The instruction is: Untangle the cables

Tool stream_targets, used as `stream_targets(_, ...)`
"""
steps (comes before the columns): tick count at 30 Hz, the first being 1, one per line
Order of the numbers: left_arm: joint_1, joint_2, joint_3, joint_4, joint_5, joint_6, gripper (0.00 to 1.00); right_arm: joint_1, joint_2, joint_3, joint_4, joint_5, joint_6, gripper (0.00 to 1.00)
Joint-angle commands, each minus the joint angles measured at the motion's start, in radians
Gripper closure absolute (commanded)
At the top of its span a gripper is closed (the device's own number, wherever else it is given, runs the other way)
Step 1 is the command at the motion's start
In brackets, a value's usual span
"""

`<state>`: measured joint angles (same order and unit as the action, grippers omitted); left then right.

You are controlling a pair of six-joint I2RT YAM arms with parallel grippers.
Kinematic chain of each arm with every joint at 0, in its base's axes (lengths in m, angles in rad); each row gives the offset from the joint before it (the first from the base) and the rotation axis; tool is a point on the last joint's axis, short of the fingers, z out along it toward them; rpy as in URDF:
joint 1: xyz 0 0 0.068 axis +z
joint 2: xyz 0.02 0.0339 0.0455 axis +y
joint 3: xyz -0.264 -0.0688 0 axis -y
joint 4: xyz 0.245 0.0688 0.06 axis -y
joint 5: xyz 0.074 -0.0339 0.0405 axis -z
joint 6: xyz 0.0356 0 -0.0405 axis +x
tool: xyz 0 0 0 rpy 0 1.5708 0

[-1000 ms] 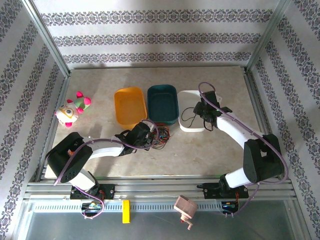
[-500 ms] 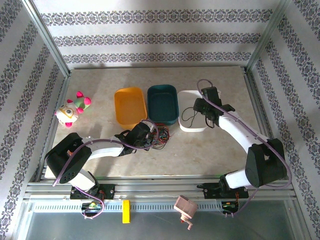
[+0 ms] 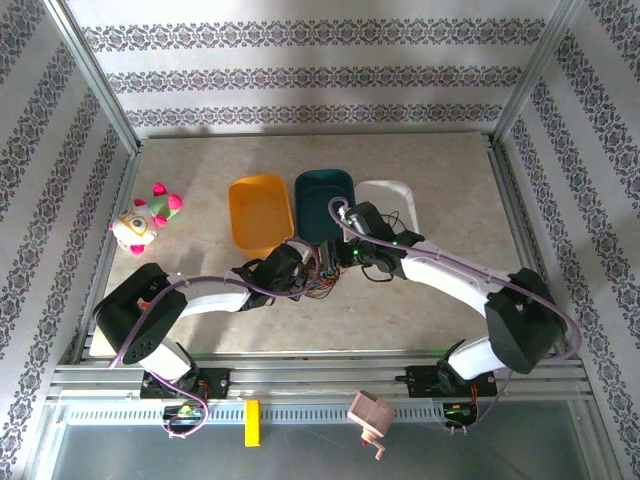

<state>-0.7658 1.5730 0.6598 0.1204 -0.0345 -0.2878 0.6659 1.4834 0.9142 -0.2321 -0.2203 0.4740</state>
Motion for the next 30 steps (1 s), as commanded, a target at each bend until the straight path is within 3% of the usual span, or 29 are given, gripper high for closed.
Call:
stream_targets(1,-0.013,0.024,0.008,-0.021,0.001,0.011,1.00,0.011,0.040,-0.024,0.014,-0.115,0.008,0.54)
stream_targets(20,-0.014,0.016,-0.008,-0.008,0.045,0.018,1.00,0.020,0.165,0.031,0.079,-0.099,0.028,0.62)
stream_targets(30,-0.017,0.029,-0.005,-0.022,0.053,0.021,1.00,0.007,0.143,0.017,0.139,-0.069,0.064,0.65)
